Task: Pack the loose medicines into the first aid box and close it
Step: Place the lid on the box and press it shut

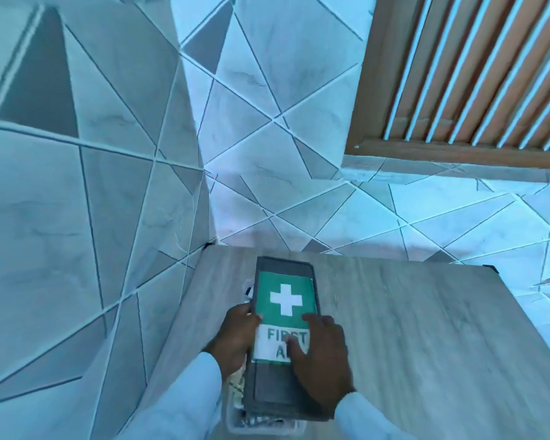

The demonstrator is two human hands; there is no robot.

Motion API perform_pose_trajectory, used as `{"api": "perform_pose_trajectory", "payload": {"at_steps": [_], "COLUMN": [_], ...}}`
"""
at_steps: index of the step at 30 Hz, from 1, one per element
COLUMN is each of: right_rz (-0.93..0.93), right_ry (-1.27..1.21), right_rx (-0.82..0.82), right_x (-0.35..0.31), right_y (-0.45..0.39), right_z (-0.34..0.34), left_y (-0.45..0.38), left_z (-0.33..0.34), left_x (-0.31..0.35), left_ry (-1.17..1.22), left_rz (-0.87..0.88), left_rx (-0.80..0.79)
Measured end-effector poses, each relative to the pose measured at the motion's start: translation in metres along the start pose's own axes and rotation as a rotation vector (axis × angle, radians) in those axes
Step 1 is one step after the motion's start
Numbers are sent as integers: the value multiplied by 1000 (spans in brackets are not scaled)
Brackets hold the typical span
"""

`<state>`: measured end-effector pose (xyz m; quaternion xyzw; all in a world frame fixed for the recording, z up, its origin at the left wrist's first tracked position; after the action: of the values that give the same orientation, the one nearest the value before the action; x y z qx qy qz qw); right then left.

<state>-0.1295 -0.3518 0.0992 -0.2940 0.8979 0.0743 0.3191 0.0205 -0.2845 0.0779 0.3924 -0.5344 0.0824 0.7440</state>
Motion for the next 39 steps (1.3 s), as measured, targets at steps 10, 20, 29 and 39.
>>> {"api": "perform_pose_trajectory", "payload": {"at_steps": [10, 20, 29, 39], "right_rz": [326, 299, 260, 234], "right_ry": [-354, -167, -33, -27], "right_rx": [-8, -33, -14, -7], "right_x": [5, 22, 34, 39], "right_y": [-1, -22, -12, -6], "right_z": [33, 59, 77, 82], "left_y": [-12, -39, -33, -35], "left_z": [-52, -59, -52, -50], "left_x": [-32, -56, -77, -72], "left_ry": [-215, -545, -764, -807], "left_rz": [129, 158, 236, 257], "left_rx": [114, 289, 328, 253]}}
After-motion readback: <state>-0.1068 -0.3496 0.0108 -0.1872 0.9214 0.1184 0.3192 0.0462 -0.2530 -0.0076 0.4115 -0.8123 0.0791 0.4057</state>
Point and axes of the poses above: each hand's wrist, its own y-axis away from the middle knuckle, its own z-axis out of the palm, x = y × z, the point moved 6 cm from there along -y, towards the middle knuckle, and after that the axes turned 2 degrees about -z, right-handed, at the moved point
